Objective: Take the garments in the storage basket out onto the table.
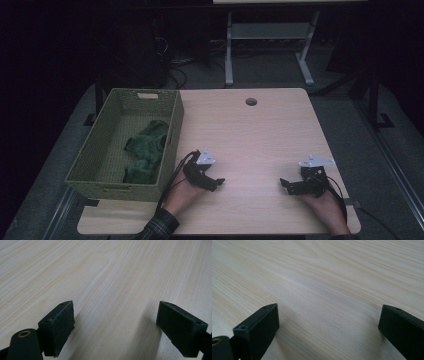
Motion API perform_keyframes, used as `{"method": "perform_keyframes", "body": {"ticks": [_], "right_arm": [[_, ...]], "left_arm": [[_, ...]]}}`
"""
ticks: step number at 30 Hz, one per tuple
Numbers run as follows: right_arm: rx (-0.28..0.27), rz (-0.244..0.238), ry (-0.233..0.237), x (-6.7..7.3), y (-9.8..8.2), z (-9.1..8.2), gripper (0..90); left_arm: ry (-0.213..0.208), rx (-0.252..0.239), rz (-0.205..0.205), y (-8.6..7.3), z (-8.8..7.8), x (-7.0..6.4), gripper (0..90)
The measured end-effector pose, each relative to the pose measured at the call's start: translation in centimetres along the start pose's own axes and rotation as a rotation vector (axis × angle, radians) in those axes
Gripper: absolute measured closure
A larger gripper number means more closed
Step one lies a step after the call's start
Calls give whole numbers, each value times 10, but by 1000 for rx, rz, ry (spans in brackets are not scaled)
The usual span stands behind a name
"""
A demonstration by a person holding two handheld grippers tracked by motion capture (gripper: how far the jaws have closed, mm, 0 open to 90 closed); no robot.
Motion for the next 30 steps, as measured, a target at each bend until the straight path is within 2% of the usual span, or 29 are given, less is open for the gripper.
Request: {"method": "perform_keyframes", "body": {"ticks": [17,23,30], "right_arm": [[4,2,1,0,0,0,29],[3,4,0,0,0,0,29],[5,2,1,0,-1,0,29]], "left_arm": [[-1,16,17,7,-13,1,147],[-9,-9,-3,14,-22,2,147],[-23,-18,11,24,-32,-1,148]]}}
Point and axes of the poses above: each handheld gripper's, and its own axes: z roughly forward along the jaws, y roughly out of its top, x roughly to its left, the point moved 10 cm from there along z, roughly forward along the jaws
